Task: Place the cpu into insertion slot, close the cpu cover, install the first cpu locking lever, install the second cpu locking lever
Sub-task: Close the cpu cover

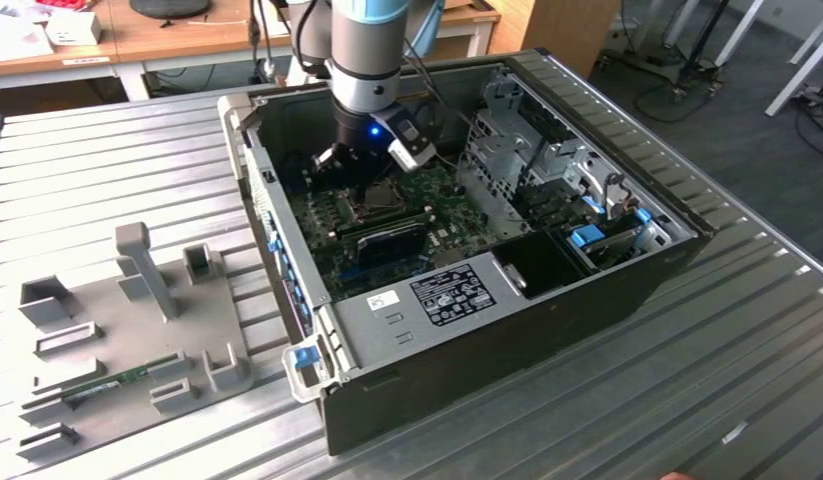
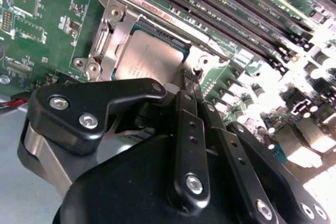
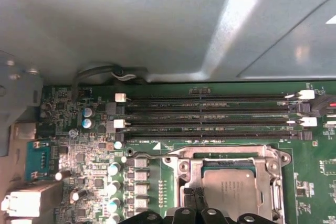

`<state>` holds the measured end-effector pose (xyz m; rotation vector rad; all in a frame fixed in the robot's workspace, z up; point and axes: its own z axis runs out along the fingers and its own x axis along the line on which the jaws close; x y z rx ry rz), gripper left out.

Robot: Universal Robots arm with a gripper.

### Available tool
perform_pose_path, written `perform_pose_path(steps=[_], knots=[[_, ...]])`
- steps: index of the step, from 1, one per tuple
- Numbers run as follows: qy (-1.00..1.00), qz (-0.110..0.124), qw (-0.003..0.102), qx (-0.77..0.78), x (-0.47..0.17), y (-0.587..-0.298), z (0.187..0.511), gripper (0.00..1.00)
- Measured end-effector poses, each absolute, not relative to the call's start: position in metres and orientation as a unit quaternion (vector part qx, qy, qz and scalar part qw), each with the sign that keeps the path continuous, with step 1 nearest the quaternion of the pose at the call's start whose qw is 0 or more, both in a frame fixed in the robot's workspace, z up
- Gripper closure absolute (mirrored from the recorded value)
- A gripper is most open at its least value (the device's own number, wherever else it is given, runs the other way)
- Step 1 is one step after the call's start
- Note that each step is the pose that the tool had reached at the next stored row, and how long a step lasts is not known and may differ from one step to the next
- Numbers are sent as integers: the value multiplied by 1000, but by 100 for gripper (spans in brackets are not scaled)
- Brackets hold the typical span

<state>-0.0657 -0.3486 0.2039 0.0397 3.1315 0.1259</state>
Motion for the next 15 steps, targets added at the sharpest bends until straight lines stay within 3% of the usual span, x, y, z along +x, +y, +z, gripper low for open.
perform_pose_path(steps=[15], knots=[[999,40,4,13,-62,-349,218,90]])
